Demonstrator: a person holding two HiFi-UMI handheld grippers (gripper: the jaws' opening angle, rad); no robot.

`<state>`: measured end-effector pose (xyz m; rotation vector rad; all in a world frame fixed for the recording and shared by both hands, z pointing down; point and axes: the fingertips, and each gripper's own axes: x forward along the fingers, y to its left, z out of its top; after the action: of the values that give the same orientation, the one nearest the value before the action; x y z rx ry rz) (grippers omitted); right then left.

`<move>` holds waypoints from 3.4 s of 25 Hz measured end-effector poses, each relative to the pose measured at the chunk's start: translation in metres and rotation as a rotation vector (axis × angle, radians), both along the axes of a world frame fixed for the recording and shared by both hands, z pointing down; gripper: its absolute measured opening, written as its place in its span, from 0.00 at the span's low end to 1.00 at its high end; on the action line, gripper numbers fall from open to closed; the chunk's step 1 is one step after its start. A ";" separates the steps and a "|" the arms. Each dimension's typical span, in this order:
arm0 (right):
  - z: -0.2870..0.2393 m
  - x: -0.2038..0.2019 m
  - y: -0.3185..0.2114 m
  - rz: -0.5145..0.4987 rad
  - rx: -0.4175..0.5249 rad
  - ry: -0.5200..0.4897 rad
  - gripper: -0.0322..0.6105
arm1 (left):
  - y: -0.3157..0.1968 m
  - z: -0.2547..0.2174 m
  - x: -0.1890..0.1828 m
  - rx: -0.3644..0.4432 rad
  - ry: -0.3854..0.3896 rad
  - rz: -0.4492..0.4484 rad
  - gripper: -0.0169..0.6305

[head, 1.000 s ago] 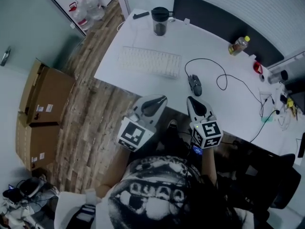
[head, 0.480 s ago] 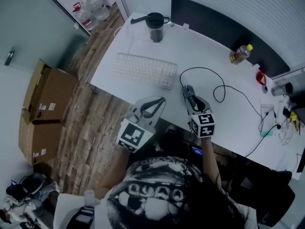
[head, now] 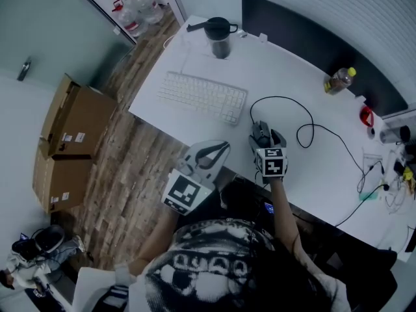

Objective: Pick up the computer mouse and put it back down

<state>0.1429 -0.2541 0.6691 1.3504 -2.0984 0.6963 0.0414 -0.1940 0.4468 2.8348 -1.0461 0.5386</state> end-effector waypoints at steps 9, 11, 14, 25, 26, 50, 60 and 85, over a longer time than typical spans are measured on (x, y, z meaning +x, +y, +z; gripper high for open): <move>0.017 -0.002 -0.001 0.034 -0.017 0.056 0.53 | -0.009 0.005 -0.022 -0.008 -0.018 0.018 0.04; 0.016 -0.002 -0.001 0.033 -0.009 0.060 0.52 | -0.014 0.006 -0.025 -0.007 -0.022 0.053 0.04; 0.017 -0.002 -0.001 0.033 -0.016 0.055 0.52 | -0.023 0.003 -0.028 0.001 -0.020 0.107 0.04; -0.024 0.002 -0.002 0.235 0.023 0.019 0.52 | -0.056 0.001 -0.050 0.007 0.004 0.290 0.04; -0.033 0.003 -0.002 0.253 0.039 0.014 0.52 | -0.058 0.002 -0.048 0.006 0.007 0.310 0.04; -0.120 0.099 0.114 0.685 0.153 0.044 0.52 | -0.017 0.015 0.065 -0.035 0.041 0.787 0.04; -0.083 0.199 0.178 0.764 0.070 0.081 0.52 | 0.021 0.014 0.131 -0.036 0.039 0.789 0.04; 0.020 0.327 0.233 0.872 -0.045 0.026 0.52 | 0.048 0.029 0.182 -0.033 -0.052 0.595 0.04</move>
<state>0.4702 -0.0211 0.6894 2.2339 -1.3891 1.0293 0.2238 -0.1456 0.4757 3.0897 -0.1672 0.6551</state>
